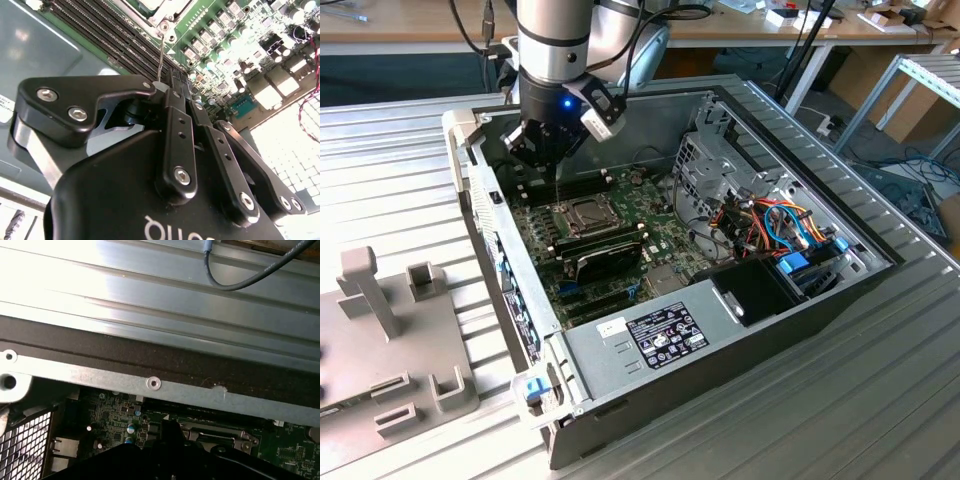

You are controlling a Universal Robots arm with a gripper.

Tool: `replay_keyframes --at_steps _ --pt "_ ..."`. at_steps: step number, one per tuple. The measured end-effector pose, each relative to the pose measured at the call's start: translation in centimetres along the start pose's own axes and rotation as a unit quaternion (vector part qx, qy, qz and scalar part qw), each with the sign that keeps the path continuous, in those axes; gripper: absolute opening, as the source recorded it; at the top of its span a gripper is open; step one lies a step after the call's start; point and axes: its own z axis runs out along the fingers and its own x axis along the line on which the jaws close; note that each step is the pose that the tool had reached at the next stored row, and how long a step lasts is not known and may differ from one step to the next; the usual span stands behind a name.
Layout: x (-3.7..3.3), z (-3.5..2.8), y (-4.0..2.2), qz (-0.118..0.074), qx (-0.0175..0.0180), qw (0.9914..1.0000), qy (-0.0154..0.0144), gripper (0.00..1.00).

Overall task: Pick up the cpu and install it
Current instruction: 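Install the first cpu locking lever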

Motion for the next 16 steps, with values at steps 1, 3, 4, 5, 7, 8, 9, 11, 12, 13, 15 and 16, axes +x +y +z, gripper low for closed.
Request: replay_keyframes --at_steps 1,3,4,5,7,8,9,11,12,13,15,16 --pt "0.00 0.00 0.01 0.000 0.0001 1.00000 0.0001 0.11" --pt "-0.01 0.00 0.03 0.000 0.0000 1.00000 0.0000 0.11" --pt "-0.03 0.01 0.03 0.001 0.0000 1.00000 -0.0001 0.11" --pt "-0.03 0.01 0.02 0.006 0.0004 0.99998 -0.0002 0.11" --pt "-0.05 0.01 0.02 0.019 0.0127 0.99974 0.0014 0.11" --pt "-0.05 0.01 0.02 0.020 0.0170 0.99965 0.0020 0.11" --pt "-0.05 0.01 0.03 0.022 0.0252 0.99943 0.0032 0.11" --pt "-0.06 0.01 0.06 0.022 0.0262 0.99941 0.0034 0.11" --pt "-0.06 0.02 0.07 0.022 0.0247 0.99945 0.0031 0.11" --pt "-0.06 0.02 0.07 0.022 0.0213 0.99952 0.0026 0.11" --pt "-0.06 0.02 0.07 0.024 0.0159 0.99958 0.0017 0.11" --pt "-0.06 0.02 0.07 0.026 0.0137 0.99956 0.0013 0.11"
